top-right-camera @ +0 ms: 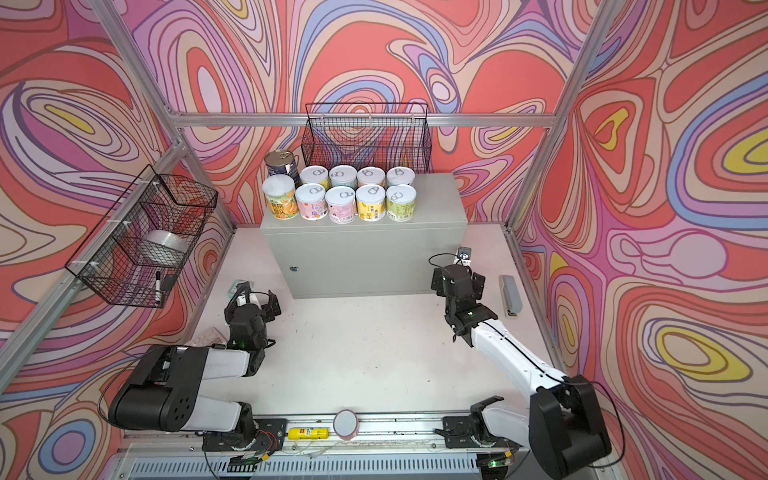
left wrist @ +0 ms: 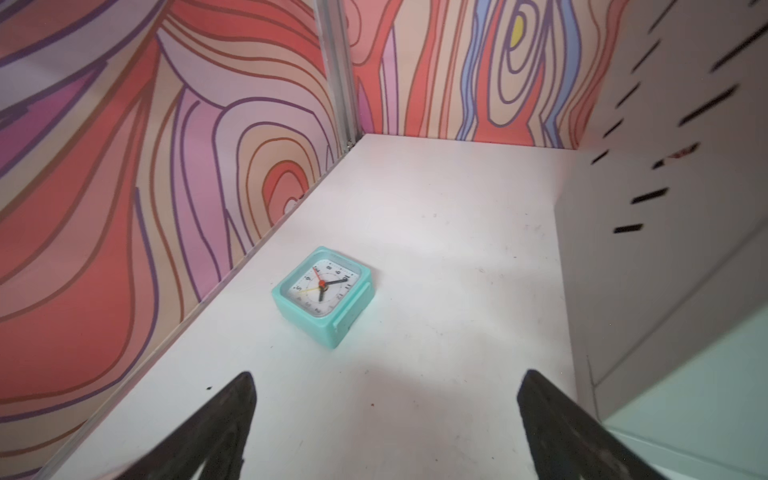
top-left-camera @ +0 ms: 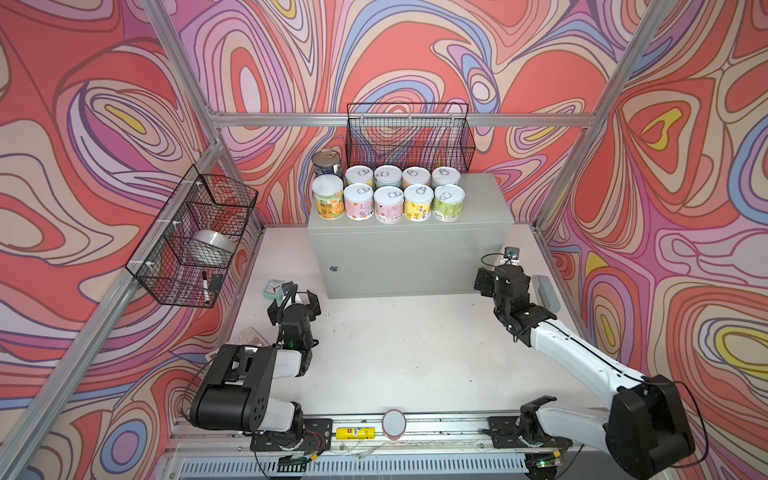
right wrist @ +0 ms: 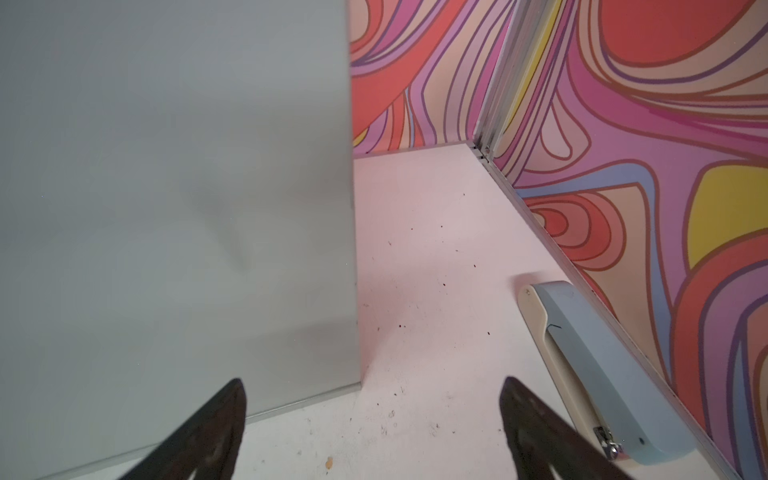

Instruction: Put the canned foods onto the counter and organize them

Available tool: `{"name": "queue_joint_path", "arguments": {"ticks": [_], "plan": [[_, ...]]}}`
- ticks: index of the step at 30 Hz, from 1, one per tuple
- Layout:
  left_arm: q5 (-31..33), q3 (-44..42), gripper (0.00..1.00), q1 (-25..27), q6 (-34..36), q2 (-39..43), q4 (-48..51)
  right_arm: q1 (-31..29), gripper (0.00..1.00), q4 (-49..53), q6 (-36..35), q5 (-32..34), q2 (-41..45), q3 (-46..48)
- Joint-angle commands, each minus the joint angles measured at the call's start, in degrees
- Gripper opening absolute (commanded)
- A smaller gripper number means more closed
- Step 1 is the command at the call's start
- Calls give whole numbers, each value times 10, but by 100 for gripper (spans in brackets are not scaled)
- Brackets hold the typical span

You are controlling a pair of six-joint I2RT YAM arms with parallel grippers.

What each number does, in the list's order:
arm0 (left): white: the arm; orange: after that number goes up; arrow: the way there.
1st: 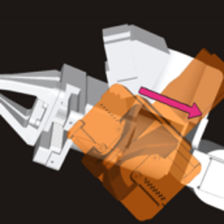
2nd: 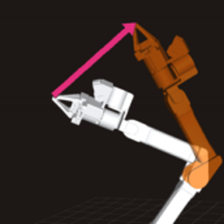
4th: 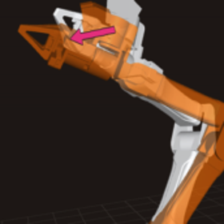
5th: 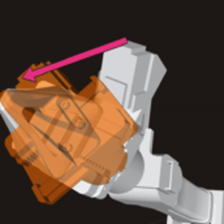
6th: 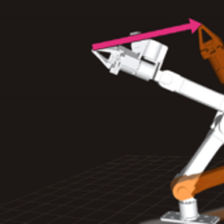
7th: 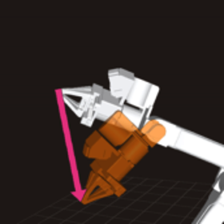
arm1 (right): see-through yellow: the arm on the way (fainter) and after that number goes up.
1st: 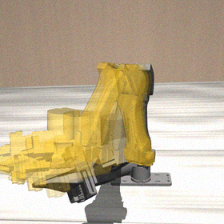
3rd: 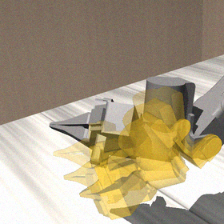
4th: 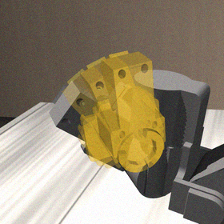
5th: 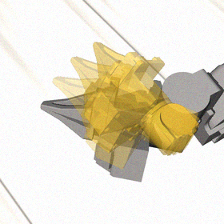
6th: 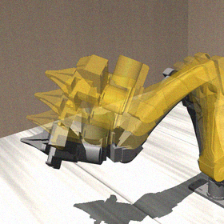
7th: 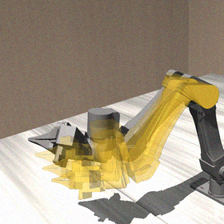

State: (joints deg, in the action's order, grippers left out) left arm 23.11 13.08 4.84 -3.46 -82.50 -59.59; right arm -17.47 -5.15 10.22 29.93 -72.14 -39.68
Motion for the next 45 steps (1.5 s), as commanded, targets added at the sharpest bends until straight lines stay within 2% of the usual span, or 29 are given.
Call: {"name": "queue_joint_path", "arguments": {"ticks": [1,3,4,6,8,9,11,12,13,14,15,16,18,19,20,26,40,45], "plan": [[-85,-9,100,-3,23,-24,-49,12,98,-179,-74,42,-88,23],[-80,-18,100,6,52,-101,-178,16,98,-224,-104,53,-149,25],[-80,-21,100,6,45,-83,-160,17,98,-269,-116,56,-170,37],[-89,-6,100,-4,23,-40,-58,33,98,-396,-128,32,-209,90],[-85,-12,100,-5,34,-81,-133,45,98,-463,-147,11,-218,113],[-86,-16,100,-4,34,-80,-143,64,98,-524,-155,-28,-226,137],[-85,-8,100,-5,26,-52,-81,97,98,-579,-126,-73,-240,165],[-84,-3,100,-5,25,-50,-69,111,98,-562,-107,-101,-227,173],[-82,1,100,-5,28,-59,-75,126,98,-584,-97,-134,-236,184],[-79,4,100,-4,32,-71,-90,131,98,-649,-102,-135,-277,189],[-81,13,100,-4,32,-71,-77,128,98,-624,-107,-123,-274,179],[-83,35,100,-5,27,-61,-23,133,98,-517,-93,-156,-252,150],[-89,89,100,-6,25,-59,93,151,98,-512,-86,-182,-263,134],[-115,80,100,-19,23,-63,70,156,99,-500,-79,-185,-259,133],[-112,78,100,-24,16,-63,67,156,98,-524,-80,-174,-265,136],[-108,78,100,-24,13,-60,71,155,98,-523,-81,-166,-260,139],[-108,78,100,-24,12,-61,70,161,98,-487,-78,-193,-267,118],[-109,79,100,-24,13,-60,72,161,98,-509,-80,-192,-262,132]]}}
